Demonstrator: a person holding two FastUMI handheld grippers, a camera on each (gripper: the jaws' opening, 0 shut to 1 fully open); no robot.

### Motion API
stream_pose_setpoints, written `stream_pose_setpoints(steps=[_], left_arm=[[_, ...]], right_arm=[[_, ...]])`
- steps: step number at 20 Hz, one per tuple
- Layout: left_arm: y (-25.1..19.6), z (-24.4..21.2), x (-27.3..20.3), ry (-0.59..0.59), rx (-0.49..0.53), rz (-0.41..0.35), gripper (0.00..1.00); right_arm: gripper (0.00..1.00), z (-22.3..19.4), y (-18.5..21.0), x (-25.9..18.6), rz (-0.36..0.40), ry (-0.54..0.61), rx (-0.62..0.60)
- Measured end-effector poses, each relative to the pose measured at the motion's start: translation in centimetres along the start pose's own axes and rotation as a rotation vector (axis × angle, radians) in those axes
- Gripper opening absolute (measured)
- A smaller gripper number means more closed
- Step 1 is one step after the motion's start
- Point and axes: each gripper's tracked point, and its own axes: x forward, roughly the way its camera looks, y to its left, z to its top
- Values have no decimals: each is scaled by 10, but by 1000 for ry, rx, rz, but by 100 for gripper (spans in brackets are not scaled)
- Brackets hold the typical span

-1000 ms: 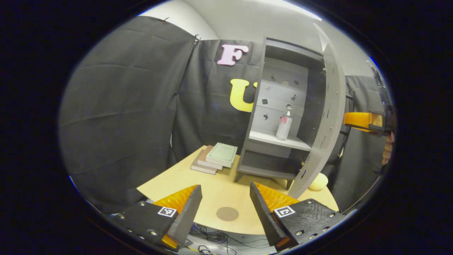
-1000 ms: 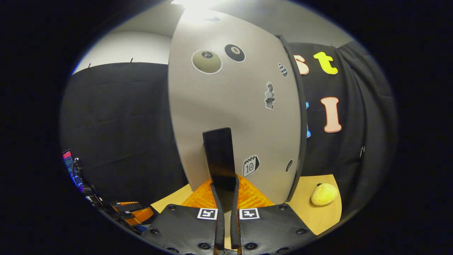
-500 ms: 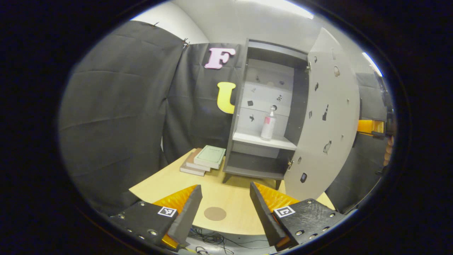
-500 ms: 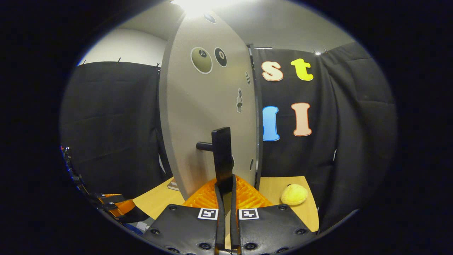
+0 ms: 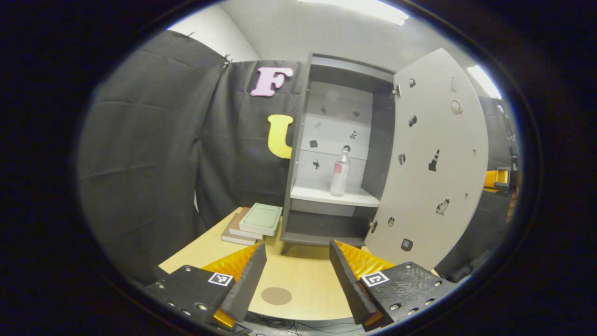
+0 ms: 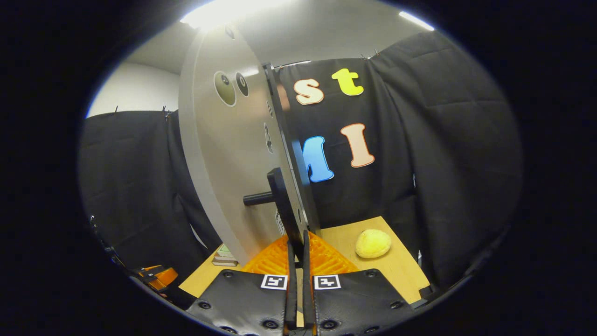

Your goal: Open the cabinet door with the right hand, grasp the bottle in the cabinet with the left hand and place it on the coaster, then close the cabinet door with the right hand.

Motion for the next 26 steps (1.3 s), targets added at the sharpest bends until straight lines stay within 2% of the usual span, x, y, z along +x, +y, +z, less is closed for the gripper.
stream_pose_setpoints(steps=[2, 3, 4, 5, 7, 8, 10, 13, 17, 18, 19, 20, 22, 26], left_arm=[[-2, 11, 15, 9, 11, -38, 82], [-2, 16, 23, 10, 18, -58, 82], [-1, 20, 30, 11, 24, -79, 82], [1, 24, 37, 12, 28, -100, 82], [6, 28, 53, 24, 33, -145, 82], [8, 29, 61, 29, 36, -167, 82], [15, 33, 76, 38, 39, -206, 82], [27, 40, 98, 41, 25, -263, 82], [34, 53, 121, 29, 4, -338, 82], [34, 62, 125, 10, 1, -361, 84], [33, 73, 128, -17, 1, -377, 82], [30, 81, 132, -38, 3, -392, 84], [27, 93, 143, -64, 9, -394, 82], [8, 126, 163, -97, 0, -395, 82]], right_arm=[[7, 0, -4, -5, -47, -12, -24], [3, -2, -4, -7, -63, -12, -19], [7, -3, -3, -10, -72, -10, 3], [3, -5, -3, -12, -80, -9, 18], [7, -5, -4, -19, -121, -16, 21], [3, -6, -1, -25, -128, -19, 29], [3, -7, 8, -36, -148, -46, 56], [2, -16, -9, -57, -296, -57, 15], [0, -8, -28, -88, -454, -107, 45], [2, -5, -33, -95, -488, -117, 45], [0, -1, -37, -102, -518, -126, 40], [0, 4, -40, -107, -543, -135, 26], [2, 16, -52, -110, -590, -148, -6], [0, 34, -76, -94, -619, -180, -34]])
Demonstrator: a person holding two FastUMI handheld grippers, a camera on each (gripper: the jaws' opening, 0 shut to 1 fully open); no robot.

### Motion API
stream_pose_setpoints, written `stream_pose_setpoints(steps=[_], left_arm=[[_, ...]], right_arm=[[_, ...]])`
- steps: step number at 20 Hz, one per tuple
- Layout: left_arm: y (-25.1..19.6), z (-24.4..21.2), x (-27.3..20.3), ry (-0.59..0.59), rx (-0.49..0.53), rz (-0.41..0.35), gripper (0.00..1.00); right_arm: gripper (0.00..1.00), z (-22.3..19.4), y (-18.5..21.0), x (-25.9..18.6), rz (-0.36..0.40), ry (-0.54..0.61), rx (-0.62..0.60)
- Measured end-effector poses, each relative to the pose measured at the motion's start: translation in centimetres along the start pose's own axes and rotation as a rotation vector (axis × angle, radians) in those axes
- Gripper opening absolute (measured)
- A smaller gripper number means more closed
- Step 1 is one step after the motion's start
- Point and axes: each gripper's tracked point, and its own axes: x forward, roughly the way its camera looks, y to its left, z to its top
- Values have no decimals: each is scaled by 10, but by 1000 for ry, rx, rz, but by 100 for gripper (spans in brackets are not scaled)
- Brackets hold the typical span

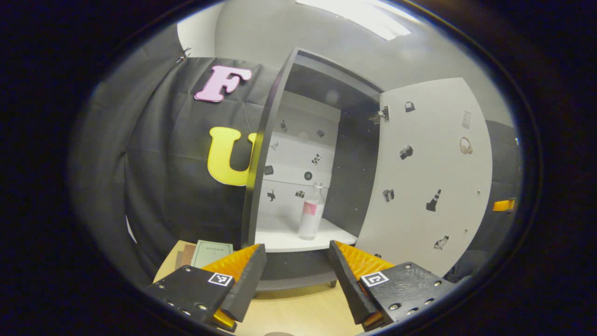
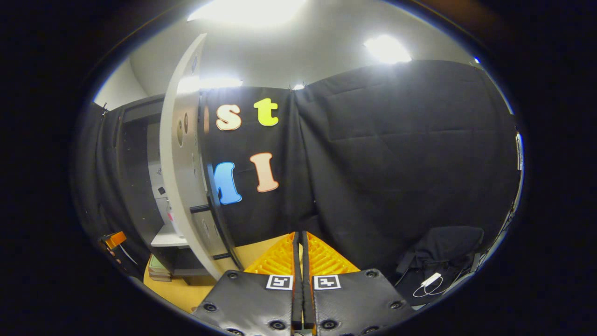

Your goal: Open the cabinet door with the right hand, grasp the bottle in the cabinet with the left hand and place it on the coaster, then close the cabinet door with the right hand.

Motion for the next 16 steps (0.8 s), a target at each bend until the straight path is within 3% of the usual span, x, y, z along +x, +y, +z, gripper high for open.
stream_pose_setpoints(steps=[5, 6, 7, 9, 13, 15, 16], left_arm=[[-9, 21, 55, -29, 40, 27, 84], [-12, 26, 67, -47, 46, 37, 84], [-14, 30, 78, -58, 52, 43, 82], [-22, 33, 101, -71, 63, 47, 82], [-37, 30, 151, -56, 62, 40, 82], [-44, 32, 173, -60, 64, 29, 82], [-46, 30, 182, -52, 75, 26, 84]], right_arm=[[0, 5, 6, 67, 78, -15, 18], [10, 7, 5, 80, 83, -16, 17], [0, 6, 1, 94, 91, -12, 14], [22, 1, -2, 118, 94, 13, -7], [42, -11, 3, 155, 136, 65, -17], [73, -18, 1, 172, 135, 85, -21], [95, -24, 0, 180, 130, 103, -22]])
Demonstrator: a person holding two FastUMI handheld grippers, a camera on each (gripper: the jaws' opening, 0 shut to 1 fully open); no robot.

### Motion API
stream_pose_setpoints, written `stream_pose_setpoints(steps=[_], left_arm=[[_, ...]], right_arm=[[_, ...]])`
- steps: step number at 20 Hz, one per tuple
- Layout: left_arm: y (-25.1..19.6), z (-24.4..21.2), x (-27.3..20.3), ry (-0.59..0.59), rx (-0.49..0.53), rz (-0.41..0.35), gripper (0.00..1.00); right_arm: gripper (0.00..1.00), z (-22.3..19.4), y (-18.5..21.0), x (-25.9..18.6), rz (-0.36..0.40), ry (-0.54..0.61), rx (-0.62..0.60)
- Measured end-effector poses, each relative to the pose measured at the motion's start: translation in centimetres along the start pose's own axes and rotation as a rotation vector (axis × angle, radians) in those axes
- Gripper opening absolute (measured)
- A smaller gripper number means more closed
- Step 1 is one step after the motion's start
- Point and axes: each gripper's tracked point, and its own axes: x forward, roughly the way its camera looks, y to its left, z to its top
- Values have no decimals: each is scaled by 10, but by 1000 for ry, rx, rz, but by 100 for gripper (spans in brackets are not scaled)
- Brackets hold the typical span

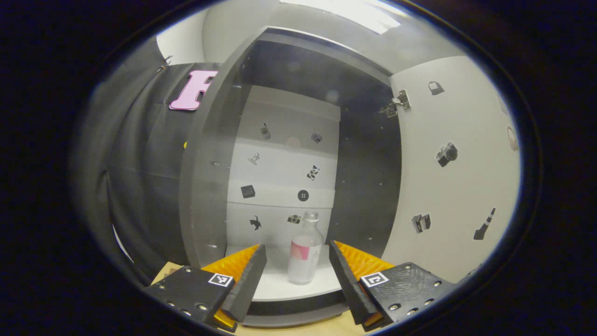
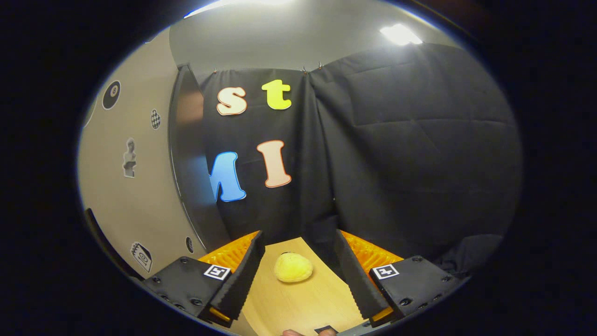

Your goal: Open the cabinet door with the right hand, grasp the bottle in the cabinet with the left hand and place it on the coaster, then close the cabinet door with the right hand.

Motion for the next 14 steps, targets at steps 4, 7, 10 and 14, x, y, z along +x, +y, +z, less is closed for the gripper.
stream_pose_setpoints(steps=[4, 7, 10, 14], left_arm=[[-7, -23, 38, 51, -20, -6, 84], [-10, -40, 64, 74, -37, -8, 82], [-13, -44, 78, 86, -2, -14, 82], [-12, -56, 99, 103, 7, 3, 82]], right_arm=[[92, -15, -2, 23, 3, 41, -15], [92, -20, -1, 36, 14, 54, 10], [92, -22, -1, 46, 17, 53, 23], [92, -29, -10, 58, -12, 64, 28]])
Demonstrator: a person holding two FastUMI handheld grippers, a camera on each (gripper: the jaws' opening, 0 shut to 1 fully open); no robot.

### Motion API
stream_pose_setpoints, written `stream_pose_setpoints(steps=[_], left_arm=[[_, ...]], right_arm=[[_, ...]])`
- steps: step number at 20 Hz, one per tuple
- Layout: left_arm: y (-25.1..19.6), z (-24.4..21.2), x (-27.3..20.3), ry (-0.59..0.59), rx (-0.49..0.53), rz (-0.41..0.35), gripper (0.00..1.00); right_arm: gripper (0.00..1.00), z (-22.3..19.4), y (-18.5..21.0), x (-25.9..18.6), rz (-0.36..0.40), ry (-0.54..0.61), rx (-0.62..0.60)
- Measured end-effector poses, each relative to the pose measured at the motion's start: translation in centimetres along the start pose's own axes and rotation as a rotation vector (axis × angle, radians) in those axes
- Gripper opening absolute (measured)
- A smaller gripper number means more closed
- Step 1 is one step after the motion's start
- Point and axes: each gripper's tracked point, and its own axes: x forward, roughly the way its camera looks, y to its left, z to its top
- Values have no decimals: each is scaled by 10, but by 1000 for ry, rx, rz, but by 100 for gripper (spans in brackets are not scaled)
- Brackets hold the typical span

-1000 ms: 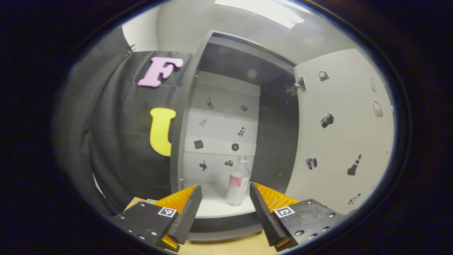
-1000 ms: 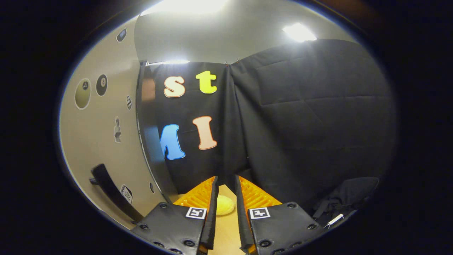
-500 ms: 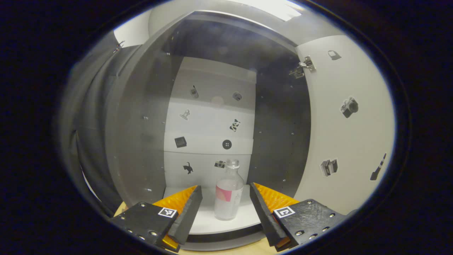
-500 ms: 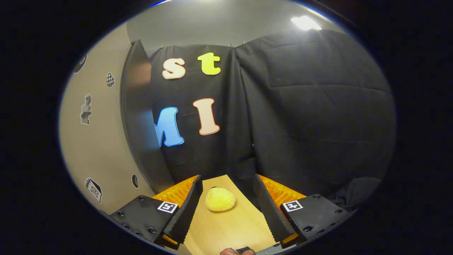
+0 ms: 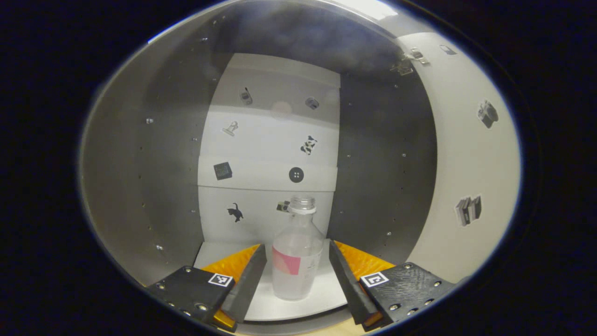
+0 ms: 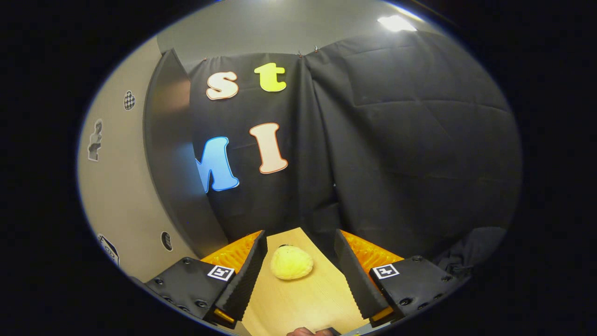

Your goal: Open the cabinet door with the right hand, grasp the bottle in the cabinet with the left hand and place it on the coaster, then close the cabinet door with the right hand.

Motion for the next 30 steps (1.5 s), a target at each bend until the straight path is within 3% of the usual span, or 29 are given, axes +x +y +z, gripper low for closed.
stream_pose_setpoints(steps=[10, 14, 17, 23, 24, 25, 28, 29, 30], left_arm=[[-6, -7, 33, 16, 77, 2, 84], [-8, -8, 35, 11, 75, -13, 74], [-7, -3, 28, -3, 85, -5, 74], [-5, 9, -12, -31, 76, -28, 73], [-3, 13, -22, -36, 79, -29, 73], [0, 15, -35, -39, 85, -27, 73], [10, 21, -76, -47, 95, -22, 73], [14, 23, -93, -46, 98, -19, 73], [17, 23, -108, -43, 97, -14, 73]], right_arm=[[92, -4, 2, 20, 27, 12, 78], [92, 0, 7, 30, 52, 8, 40], [92, 2, 12, 33, 76, 11, 18], [92, 3, 24, 40, 109, 21, 18], [84, 6, 27, 37, 114, 13, 15], [92, 7, 31, 33, 123, 7, 12], [92, 9, 38, 17, 128, -19, 7], [84, 9, 38, 10, 125, -24, 11], [92, 8, 40, 3, 125, -24, 15]])
